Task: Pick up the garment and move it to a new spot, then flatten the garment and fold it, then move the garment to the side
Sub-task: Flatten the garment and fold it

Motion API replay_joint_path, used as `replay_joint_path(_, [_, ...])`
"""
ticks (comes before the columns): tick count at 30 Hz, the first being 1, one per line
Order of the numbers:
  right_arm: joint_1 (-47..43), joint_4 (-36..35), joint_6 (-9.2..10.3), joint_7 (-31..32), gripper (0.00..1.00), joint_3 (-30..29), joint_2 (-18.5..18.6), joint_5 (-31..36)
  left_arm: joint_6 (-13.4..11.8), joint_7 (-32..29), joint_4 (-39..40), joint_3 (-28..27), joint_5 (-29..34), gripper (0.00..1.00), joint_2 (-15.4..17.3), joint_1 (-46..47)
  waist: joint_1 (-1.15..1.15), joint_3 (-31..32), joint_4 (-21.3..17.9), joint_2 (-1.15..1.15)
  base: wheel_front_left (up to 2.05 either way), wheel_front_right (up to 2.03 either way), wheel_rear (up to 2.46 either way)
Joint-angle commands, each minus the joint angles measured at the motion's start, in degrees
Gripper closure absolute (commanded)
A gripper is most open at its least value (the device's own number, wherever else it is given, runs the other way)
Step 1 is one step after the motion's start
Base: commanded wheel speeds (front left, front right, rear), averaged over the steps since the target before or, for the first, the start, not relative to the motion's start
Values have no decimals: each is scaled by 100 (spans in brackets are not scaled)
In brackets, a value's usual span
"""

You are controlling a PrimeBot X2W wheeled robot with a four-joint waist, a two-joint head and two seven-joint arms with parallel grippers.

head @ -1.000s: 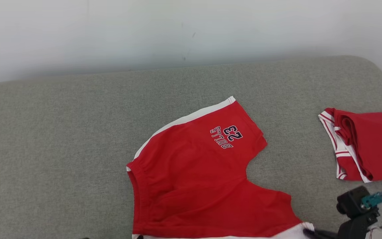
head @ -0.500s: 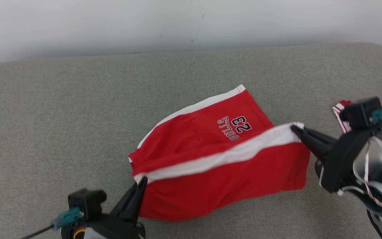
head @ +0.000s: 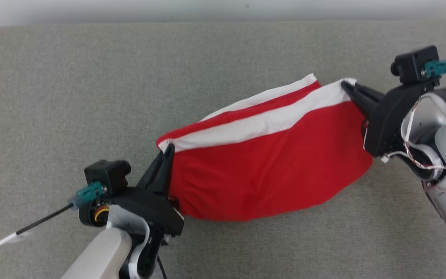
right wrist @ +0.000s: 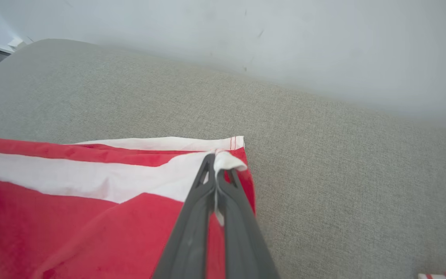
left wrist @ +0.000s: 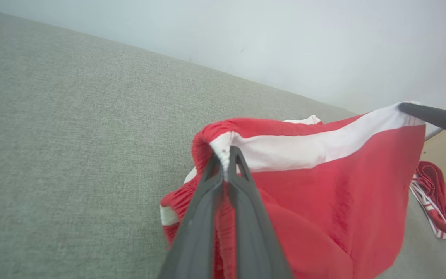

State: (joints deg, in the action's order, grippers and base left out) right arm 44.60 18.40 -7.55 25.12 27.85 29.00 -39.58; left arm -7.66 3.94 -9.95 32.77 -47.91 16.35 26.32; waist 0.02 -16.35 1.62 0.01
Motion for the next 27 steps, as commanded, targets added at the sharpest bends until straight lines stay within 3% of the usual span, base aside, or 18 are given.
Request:
replay_joint_path(1, [202,174,15,-144,100,33,-37,93,-64,62,-102,-34,113,100,-56,173,-2,-272,199,-1,0,0,0])
replay_joint_path(15, [1448,1795,15,-939,100,381,-421,603,-79,318,-778,72,283,99,-518,936,-2,-791,485,-1,0,0,0])
replay_joint_path(16, [1491,1896,15,-942,81,414,-445,574,-80,340,-821,80,286,58,-541,956,-2,-794,495,-1,0,0,0])
replay_joint_path(17, [1524,1958,15,-950,23,445,-465,543,-81,373,-869,85,297,9,-564,970,-2,-793,504,-1,0,0,0])
replay_joint_path(18, [1548,2026,15,-951,0,482,-486,500,-77,392,-913,80,288,0,-586,988,-2,-788,510,-1,0,0,0])
replay_joint_path(27, [1448,2225,15,-735,0,816,-404,40,-91,726,-1168,-10,320,0,-552,827,-2,-465,436,-1,0,0,0])
